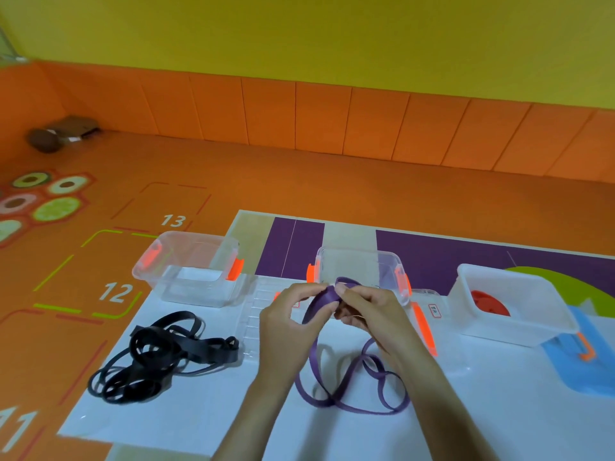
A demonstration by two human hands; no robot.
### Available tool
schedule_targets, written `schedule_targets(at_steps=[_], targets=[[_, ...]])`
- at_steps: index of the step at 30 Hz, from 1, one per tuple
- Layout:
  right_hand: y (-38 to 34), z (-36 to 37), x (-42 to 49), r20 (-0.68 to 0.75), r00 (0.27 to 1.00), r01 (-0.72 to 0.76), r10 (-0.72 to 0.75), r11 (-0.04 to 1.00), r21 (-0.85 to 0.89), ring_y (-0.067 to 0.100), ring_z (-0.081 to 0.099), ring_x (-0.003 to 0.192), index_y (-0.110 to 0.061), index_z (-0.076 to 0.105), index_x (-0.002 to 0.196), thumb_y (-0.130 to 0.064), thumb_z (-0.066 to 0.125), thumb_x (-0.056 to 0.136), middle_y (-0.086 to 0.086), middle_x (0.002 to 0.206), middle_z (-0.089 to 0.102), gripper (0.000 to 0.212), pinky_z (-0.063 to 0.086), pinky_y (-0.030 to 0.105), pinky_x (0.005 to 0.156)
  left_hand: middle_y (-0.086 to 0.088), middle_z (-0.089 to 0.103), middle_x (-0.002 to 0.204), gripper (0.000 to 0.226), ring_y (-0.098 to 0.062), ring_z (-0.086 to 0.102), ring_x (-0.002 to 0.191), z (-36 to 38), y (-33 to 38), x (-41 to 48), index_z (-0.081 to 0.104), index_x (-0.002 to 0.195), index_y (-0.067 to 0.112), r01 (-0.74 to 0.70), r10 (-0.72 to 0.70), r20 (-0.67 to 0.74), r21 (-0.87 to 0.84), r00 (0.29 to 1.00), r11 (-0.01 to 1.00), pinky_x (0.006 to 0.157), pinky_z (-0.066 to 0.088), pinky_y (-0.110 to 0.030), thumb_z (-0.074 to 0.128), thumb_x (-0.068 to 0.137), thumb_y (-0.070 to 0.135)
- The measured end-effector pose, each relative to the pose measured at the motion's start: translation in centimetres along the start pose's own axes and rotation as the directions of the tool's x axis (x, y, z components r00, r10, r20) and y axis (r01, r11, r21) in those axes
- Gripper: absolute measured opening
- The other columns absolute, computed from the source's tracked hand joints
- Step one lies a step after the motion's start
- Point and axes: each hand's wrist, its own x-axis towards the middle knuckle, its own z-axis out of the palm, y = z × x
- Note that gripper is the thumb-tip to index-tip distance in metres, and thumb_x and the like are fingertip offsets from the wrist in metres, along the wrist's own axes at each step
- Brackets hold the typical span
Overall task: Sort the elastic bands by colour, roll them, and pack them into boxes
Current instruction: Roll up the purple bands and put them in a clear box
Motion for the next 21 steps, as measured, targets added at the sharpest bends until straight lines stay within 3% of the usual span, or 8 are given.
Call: schedule_targets(at_steps=[3, 7, 10, 13, 15, 19, 21], targets=[[-0.4, 0.5, -0.6, 0.047, 0.999, 0.009, -0.008, 0.999, -0.033, 0.017, 0.075, 0.085, -0.011, 0.083, 0.088, -0.041, 0.080, 0.092, 0.007, 0.084, 0.076, 0.030, 0.061, 0.025, 0.087, 0.027, 0.074, 0.114, 0.037, -0.002, 0.070, 0.113, 0.3, 0.9, 0.0, 0.068, 0.120, 0.042, -0.001, 0.001, -0.010, 0.028, 1.000, 1.000, 0.094, 0.052, -0.018, 0.085, 0.090, 0.029], [-0.4, 0.9, -0.8, 0.050, 0.999, -0.004, -0.004, 0.988, 0.154, 0.021, 0.071, 0.093, -0.003, 0.079, 0.097, -0.026, 0.075, 0.097, 0.011, 0.091, 0.071, 0.023, 0.059, 0.035, 0.100, 0.046, 0.061, 0.120, 0.044, 0.008, 0.062, 0.117, 0.6, 1.9, 0.4, 0.052, 0.133, 0.049, -0.114, 0.102, 0.060, 0.245, 0.993, 0.963, 0.099, 0.045, -0.010, 0.069, 0.093, 0.050], [-0.2, 1.1, -1.1, 0.064, 0.997, -0.047, 0.033, 0.974, 0.221, 0.018, 0.067, 0.096, -0.010, 0.080, 0.099, -0.027, 0.075, 0.096, 0.010, 0.097, 0.072, 0.018, 0.053, 0.035, 0.102, 0.035, 0.061, 0.124, 0.038, 0.007, 0.060, 0.111, 0.7, 1.4, 0.0, 0.056, 0.129, 0.045, -0.186, 0.185, 0.033, 0.294, 0.982, 0.937, 0.096, 0.043, -0.006, 0.071, 0.094, 0.041], [0.4, 1.4, -1.2, 0.078, 0.996, -0.059, 0.043, 0.974, 0.218, 0.015, 0.068, 0.101, -0.009, 0.080, 0.105, -0.035, 0.076, 0.095, 0.008, 0.104, 0.075, 0.028, 0.049, 0.036, 0.104, 0.022, 0.069, 0.120, 0.037, 0.004, 0.065, 0.107, 0.6, -0.1, -0.3, 0.067, 0.122, 0.038, -0.201, 0.215, -0.016, 0.290, 0.977, 0.936, 0.097, 0.046, -0.009, 0.082, 0.089, 0.031], [0.7, 1.7, -1.2, 0.063, 0.995, -0.098, 0.083, 0.950, 0.296, 0.015, 0.069, 0.102, -0.013, 0.082, 0.101, -0.038, 0.080, 0.092, 0.008, 0.105, 0.077, 0.027, 0.049, 0.035, 0.102, 0.024, 0.072, 0.118, 0.038, 0.001, 0.068, 0.108, 0.6, -0.5, -0.3, 0.069, 0.122, 0.038, -0.165, 0.171, -0.002, 0.255, 0.985, 0.953, 0.096, 0.050, -0.014, 0.086, 0.089, 0.029], [1.6, 2.7, -0.7, 0.028, 0.979, -0.194, 0.200, 0.895, 0.401, 0.015, 0.070, 0.099, -0.016, 0.083, 0.097, -0.044, 0.089, 0.081, 0.009, 0.104, 0.076, 0.033, 0.051, 0.032, 0.097, 0.039, 0.063, 0.119, 0.044, 0.006, 0.062, 0.109, 0.7, -0.5, 0.0, 0.058, 0.126, 0.048, -0.146, 0.134, 0.065, 0.260, 0.989, 0.954, 0.096, 0.042, -0.005, 0.080, 0.092, 0.031], [2.0, 3.2, -0.2, 0.000, 0.970, -0.219, 0.242, 0.877, 0.427, 0.013, 0.072, 0.092, -0.017, 0.084, 0.090, -0.046, 0.090, 0.073, 0.007, 0.099, 0.076, 0.034, 0.055, 0.031, 0.092, 0.043, 0.062, 0.119, 0.043, 0.006, 0.061, 0.110, 0.4, -0.7, 0.2, 0.058, 0.124, 0.051, -0.123, 0.106, 0.085, 0.228, 0.991, 0.966, 0.096, 0.043, -0.007, 0.079, 0.092, 0.031]])
